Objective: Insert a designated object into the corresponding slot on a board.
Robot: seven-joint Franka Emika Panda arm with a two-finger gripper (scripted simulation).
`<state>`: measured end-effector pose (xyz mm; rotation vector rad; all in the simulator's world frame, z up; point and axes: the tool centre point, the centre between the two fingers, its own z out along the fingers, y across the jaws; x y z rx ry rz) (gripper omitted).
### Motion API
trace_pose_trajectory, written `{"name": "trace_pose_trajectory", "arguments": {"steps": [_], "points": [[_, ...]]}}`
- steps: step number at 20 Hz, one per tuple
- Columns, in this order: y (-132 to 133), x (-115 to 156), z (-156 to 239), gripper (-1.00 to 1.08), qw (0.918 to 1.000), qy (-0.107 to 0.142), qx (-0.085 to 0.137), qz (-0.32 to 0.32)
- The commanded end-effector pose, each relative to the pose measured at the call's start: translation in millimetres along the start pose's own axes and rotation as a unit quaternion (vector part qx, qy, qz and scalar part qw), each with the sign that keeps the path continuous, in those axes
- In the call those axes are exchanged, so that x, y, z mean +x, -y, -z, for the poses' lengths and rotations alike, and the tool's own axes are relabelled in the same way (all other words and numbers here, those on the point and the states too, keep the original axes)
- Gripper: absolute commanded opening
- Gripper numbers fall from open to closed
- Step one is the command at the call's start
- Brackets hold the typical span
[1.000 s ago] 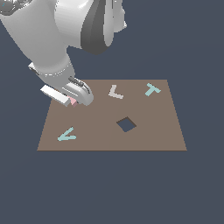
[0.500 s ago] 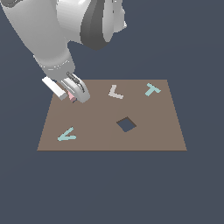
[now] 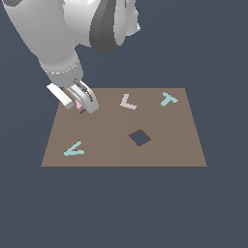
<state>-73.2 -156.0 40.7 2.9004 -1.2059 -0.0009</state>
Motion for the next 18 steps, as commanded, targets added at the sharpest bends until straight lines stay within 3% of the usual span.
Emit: {"name": "trace_pose_trajectory", "arguments": {"steps": [1, 8, 9, 18], "points": [[0.0, 0.0, 0.0, -1.0, 1.0, 0.0, 0.0, 0.0], [0.8, 0.1, -9.9, -1.0, 1.0, 0.0, 0.0, 0.001], [0.8, 0.1, -9.9, 1.0, 1.0, 0.0, 0.0, 0.001], [0.8, 0.1, -9.9, 1.0, 1.0, 0.0, 0.0, 0.001]]}}
